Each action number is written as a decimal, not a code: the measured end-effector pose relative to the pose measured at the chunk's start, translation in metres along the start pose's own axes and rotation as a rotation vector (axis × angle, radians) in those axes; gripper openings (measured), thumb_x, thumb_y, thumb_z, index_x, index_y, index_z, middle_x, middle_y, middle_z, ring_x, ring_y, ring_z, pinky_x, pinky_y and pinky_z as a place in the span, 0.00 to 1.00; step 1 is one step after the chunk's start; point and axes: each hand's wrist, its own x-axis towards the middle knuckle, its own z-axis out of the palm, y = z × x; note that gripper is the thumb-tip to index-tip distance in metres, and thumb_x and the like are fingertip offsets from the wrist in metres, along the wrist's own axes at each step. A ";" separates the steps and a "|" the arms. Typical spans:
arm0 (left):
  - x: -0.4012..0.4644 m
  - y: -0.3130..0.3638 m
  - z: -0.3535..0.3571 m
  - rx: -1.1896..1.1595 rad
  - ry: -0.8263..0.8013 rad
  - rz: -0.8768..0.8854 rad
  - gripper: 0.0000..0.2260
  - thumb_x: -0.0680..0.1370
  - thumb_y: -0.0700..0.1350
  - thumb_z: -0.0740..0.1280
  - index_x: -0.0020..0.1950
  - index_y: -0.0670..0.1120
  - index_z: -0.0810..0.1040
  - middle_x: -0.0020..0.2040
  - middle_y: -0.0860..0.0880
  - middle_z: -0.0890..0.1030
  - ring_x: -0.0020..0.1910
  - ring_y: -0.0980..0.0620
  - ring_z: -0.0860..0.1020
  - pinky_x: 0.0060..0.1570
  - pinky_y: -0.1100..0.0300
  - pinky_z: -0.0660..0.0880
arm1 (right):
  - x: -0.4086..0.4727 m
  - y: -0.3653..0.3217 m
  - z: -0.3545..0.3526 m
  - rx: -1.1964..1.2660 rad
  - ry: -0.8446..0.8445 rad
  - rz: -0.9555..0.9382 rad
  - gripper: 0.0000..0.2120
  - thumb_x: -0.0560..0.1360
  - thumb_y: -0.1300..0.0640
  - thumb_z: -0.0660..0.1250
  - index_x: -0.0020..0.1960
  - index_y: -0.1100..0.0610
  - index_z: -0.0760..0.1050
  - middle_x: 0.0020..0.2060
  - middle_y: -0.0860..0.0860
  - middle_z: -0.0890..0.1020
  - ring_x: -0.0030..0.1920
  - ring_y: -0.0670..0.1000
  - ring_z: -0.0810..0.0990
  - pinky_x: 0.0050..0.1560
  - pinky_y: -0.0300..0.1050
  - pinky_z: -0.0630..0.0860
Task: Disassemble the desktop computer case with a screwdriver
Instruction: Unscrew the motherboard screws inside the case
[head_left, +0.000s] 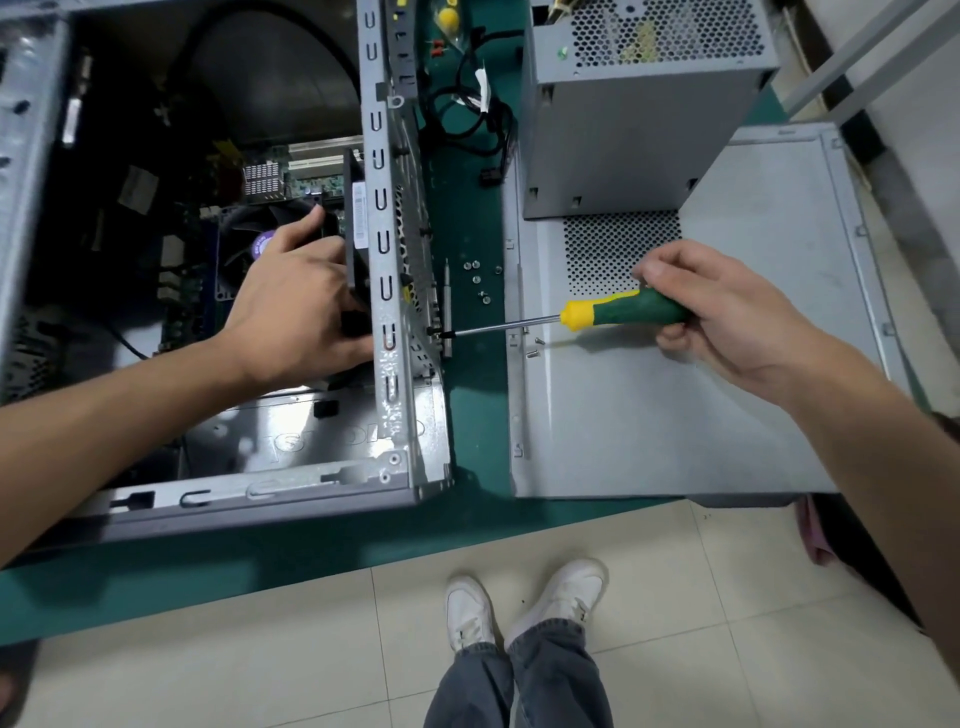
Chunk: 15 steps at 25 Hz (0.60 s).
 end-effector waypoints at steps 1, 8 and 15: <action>0.000 0.001 0.000 -0.002 0.003 -0.001 0.23 0.72 0.59 0.60 0.36 0.42 0.85 0.36 0.42 0.82 0.49 0.46 0.70 0.65 0.50 0.59 | 0.000 0.001 -0.002 0.100 -0.024 -0.021 0.08 0.79 0.66 0.62 0.48 0.54 0.73 0.40 0.50 0.74 0.35 0.48 0.71 0.33 0.39 0.67; -0.001 0.003 -0.003 0.018 -0.026 -0.036 0.24 0.73 0.59 0.59 0.37 0.42 0.85 0.36 0.41 0.82 0.47 0.38 0.79 0.66 0.48 0.61 | -0.002 0.002 -0.002 -0.293 -0.047 -0.022 0.12 0.81 0.49 0.61 0.47 0.57 0.75 0.31 0.49 0.74 0.28 0.49 0.69 0.32 0.45 0.65; 0.000 0.004 -0.003 -0.004 -0.016 -0.029 0.23 0.72 0.58 0.59 0.36 0.42 0.84 0.36 0.41 0.81 0.50 0.44 0.71 0.64 0.49 0.60 | 0.001 0.003 -0.006 -0.164 -0.118 -0.003 0.09 0.75 0.48 0.68 0.47 0.54 0.77 0.34 0.48 0.77 0.33 0.48 0.75 0.34 0.41 0.74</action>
